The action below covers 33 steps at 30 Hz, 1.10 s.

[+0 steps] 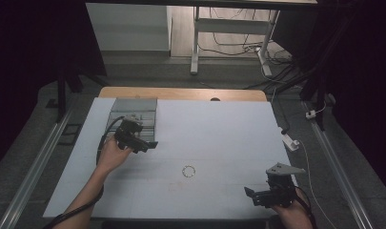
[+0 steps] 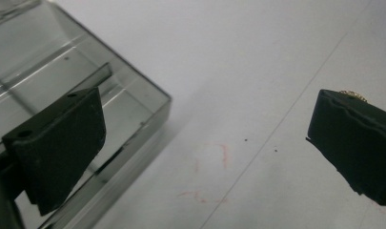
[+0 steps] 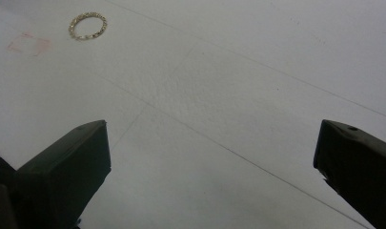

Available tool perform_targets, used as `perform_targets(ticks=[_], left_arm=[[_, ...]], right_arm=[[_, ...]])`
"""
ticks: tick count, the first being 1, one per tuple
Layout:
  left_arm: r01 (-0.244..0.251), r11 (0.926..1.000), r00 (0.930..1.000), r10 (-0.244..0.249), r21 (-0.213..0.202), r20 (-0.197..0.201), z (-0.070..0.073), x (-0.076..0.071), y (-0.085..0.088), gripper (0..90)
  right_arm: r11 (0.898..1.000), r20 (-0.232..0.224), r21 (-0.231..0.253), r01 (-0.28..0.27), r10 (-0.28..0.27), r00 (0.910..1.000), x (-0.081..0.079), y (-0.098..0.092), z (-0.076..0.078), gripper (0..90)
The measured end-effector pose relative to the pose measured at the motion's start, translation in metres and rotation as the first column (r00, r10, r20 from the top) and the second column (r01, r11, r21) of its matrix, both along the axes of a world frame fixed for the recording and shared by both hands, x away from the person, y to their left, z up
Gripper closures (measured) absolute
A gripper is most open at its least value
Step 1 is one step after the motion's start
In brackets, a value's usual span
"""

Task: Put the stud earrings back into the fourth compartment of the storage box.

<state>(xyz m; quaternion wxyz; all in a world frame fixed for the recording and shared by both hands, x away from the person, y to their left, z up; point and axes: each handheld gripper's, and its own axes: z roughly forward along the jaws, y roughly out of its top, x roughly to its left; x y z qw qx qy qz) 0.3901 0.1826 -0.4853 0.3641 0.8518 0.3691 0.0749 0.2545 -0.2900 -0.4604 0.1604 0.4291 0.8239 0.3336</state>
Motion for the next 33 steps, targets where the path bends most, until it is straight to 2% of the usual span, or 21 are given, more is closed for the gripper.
perform_targets(ticks=[4, 10, 17, 28, 33], left_arm=[[0.036, 0.9992, 0.9992, -0.035, 0.017, -0.02, -0.002, -0.003, -0.018, 0.0], [0.071, 0.997, 0.9973, -0.07, 0.033, -0.023, -0.005, -0.007, -0.039, 0.0], [0.126, 0.9907, 0.9917, -0.125, 0.051, -0.03, -0.009, -0.014, -0.069, 0.0], [0.156, 0.9856, 0.9878, -0.155, 0.066, -0.02, -0.014, -0.02, -0.1, 0.0], [0.171, 0.9806, 0.9853, -0.169, 0.096, -0.024, -0.021, -0.022, -0.113, 0.0]], right_arm=[[1.0, 0.0, -0.001, 0.0, 0.0, 1.0, 0.0, 0.0, 0.0, 0.0], [1.0, -0.001, -0.003, -0.002, 0.002, 1.0, 0.0, 0.0, 0.0, 0.0], [1.0, -0.002, -0.006, -0.003, 0.003, 1.0, 0.0, 0.001, 0.0, 0.0], [1.0, -0.004, -0.011, -0.005, 0.005, 1.0, 0.0, 0.001, 0.0, 0.0], [1.0, -0.006, -0.011, -0.006, 0.006, 1.0, 0.0, 0.001, -0.001, 0.0]])
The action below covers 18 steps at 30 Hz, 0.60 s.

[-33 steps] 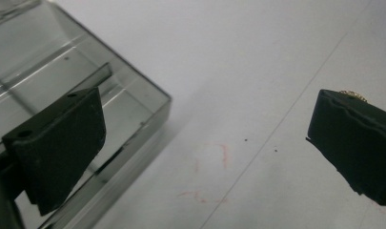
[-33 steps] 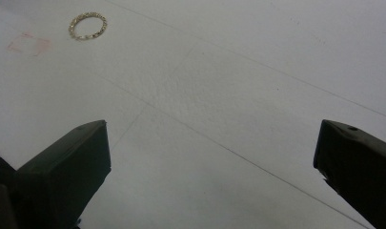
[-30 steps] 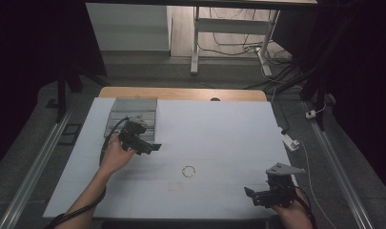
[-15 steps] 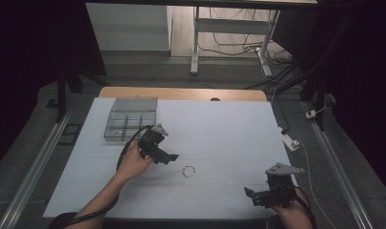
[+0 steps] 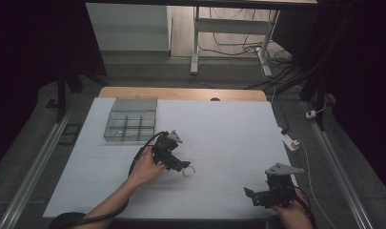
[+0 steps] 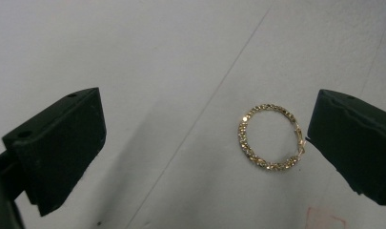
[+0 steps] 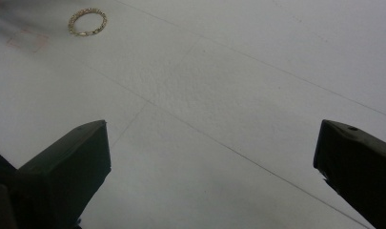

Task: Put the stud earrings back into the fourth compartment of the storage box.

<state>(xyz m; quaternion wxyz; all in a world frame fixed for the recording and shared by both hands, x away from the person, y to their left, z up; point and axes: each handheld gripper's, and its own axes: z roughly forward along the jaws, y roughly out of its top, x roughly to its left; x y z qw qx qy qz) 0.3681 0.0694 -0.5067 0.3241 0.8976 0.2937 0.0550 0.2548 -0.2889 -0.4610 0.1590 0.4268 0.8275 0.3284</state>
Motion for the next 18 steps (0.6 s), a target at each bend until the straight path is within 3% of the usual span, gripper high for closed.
perform_targets(ticks=[8, 12, 14, 18], left_arm=[[-0.026, 0.9954, 0.9996, 0.025, 0.093, 0.008, -0.012, 0.0, -0.011, 0.0], [-0.042, 0.9932, 0.999, 0.043, 0.109, -0.012, -0.019, 0.002, -0.014, 0.0], [-0.04, 0.9886, 0.9992, 0.041, 0.145, -0.003, -0.023, 0.002, -0.016, 0.0], [-0.039, 0.9906, 0.9987, 0.042, 0.131, -0.027, -0.025, 0.004, -0.013, 0.0]], right_arm=[[1.0, 0.001, -0.001, -0.001, 0.001, 1.0, 0.0, 0.0, 0.0, 0.0], [1.0, 0.001, -0.001, -0.002, 0.002, 1.0, 0.0, 0.0, 0.0, 0.0], [1.0, 0.001, -0.001, -0.002, 0.002, 1.0, 0.0, 0.0, 0.0, 0.0], [1.0, 0.001, -0.001, -0.002, 0.002, 1.0, 0.0, 0.0, 0.0, 0.0]])
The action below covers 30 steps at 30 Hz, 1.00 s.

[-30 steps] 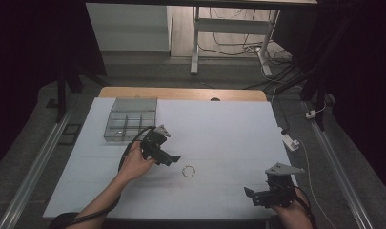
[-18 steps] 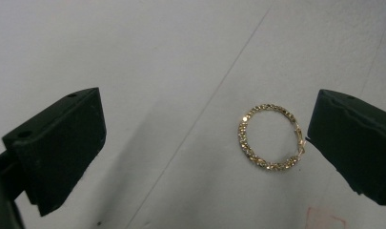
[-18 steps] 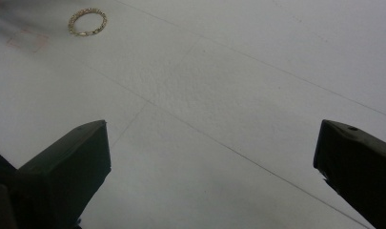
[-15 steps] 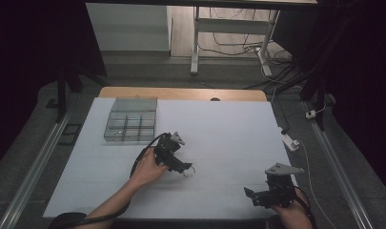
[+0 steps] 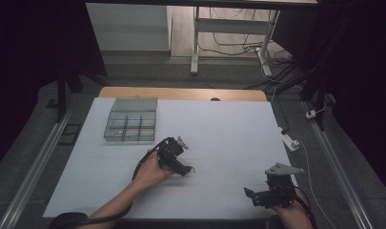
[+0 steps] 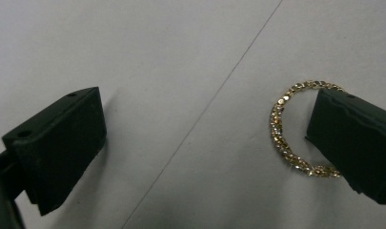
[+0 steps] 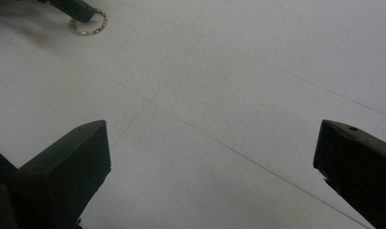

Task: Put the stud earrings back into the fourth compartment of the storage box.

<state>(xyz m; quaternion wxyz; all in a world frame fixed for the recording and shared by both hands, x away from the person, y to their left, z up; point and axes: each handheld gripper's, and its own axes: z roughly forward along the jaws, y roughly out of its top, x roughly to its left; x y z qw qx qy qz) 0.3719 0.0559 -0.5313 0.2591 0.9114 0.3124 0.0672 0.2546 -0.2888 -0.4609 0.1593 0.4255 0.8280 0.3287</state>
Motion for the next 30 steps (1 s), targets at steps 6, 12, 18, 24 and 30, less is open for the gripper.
perform_targets(ticks=[6, 12, 18, 24, 30], left_arm=[[0.008, 0.9997, 0.9999, -0.007, 0.023, -0.014, 0.003, -0.001, 0.0, 5.5], [0.059, 0.998, 0.9981, -0.059, 0.024, -0.015, 0.012, -0.007, 0.005, 36.9], [0.097, 0.995, 0.9952, -0.096, 0.025, -0.015, 0.015, -0.014, 0.004, 63.5], [0.103, 0.9946, 0.9937, -0.103, -0.009, -0.044, 0.014, -0.015, 0.007, 85.4], [0.075, 0.9957, 0.9924, -0.08, -0.054, -0.093, 0.013, -0.011, 0.01, 86.4]], right_arm=[[1.0, 0.002, 0.002, -0.001, 0.001, 1.0, 0.0, 0.0, 0.0, 0.0], [1.0, 0.002, 0.002, -0.001, 0.001, 1.0, 0.0, 0.0, 0.0, 0.0], [1.0, 0.001, -0.005, -0.001, 0.001, 1.0, 0.0, 0.0, 0.0, 0.0], [1.0, -0.001, -0.007, -0.001, 0.001, 1.0, 0.0, 0.0, 0.0, 0.0], [1.0, 0.0, -0.009, -0.001, 0.001, 1.0, 0.0, 0.001, 0.0, 0.0]])
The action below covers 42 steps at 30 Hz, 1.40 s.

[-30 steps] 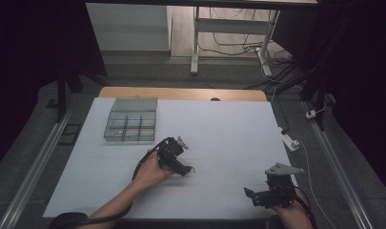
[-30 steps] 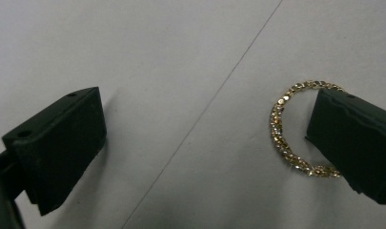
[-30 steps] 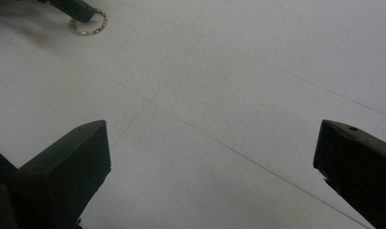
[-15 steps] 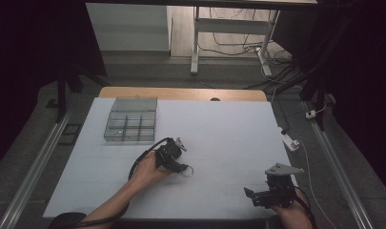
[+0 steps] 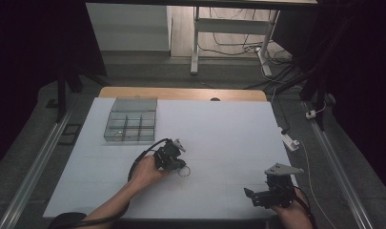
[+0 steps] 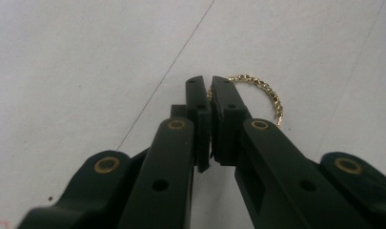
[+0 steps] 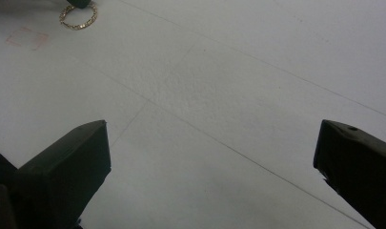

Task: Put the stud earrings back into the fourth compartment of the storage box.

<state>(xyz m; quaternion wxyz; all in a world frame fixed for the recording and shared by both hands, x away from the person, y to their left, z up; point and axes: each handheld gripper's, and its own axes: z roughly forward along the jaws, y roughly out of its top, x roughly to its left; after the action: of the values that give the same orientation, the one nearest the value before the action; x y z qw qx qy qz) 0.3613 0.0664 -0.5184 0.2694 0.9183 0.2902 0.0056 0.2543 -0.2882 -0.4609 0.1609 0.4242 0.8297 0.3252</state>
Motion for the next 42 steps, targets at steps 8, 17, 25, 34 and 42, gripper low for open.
perform_targets(ticks=[8, 17, 25, 34, 42], left_arm=[[-0.03, 0.9992, 0.9981, 0.029, -0.025, -0.054, 0.001, 0.006, 0.003, 86.5], [-0.084, 0.9952, 0.9961, 0.082, -0.051, -0.034, 0.017, 0.012, 0.023, 86.4], [-0.164, 0.984, 0.9864, 0.164, -0.069, -0.009, 0.032, 0.02, 0.059, 86.3], [-0.255, 0.9632, 0.9664, 0.257, -0.084, 0.012, 0.043, 0.024, 0.094, 86.3], [-0.338, 0.9366, 0.9398, 0.341, -0.094, 0.021, 0.047, 0.029, 0.127, 86.4]], right_arm=[[1.0, 0.006, 0.014, 0.002, -0.002, 1.0, 0.0, -0.001, 0.0, 0.0], [1.0, 0.006, 0.015, 0.002, -0.002, 1.0, 0.0, -0.001, 0.0, 0.0], [1.0, 0.005, 0.015, 0.002, -0.003, 1.0, 0.0, -0.001, 0.0, 0.0], [1.0, 0.003, 0.013, 0.002, -0.002, 1.0, 0.0, -0.001, 0.0, 0.0], [1.0, 0.004, 0.013, 0.002, -0.002, 1.0, 0.0, -0.001, 0.0, 0.0]])
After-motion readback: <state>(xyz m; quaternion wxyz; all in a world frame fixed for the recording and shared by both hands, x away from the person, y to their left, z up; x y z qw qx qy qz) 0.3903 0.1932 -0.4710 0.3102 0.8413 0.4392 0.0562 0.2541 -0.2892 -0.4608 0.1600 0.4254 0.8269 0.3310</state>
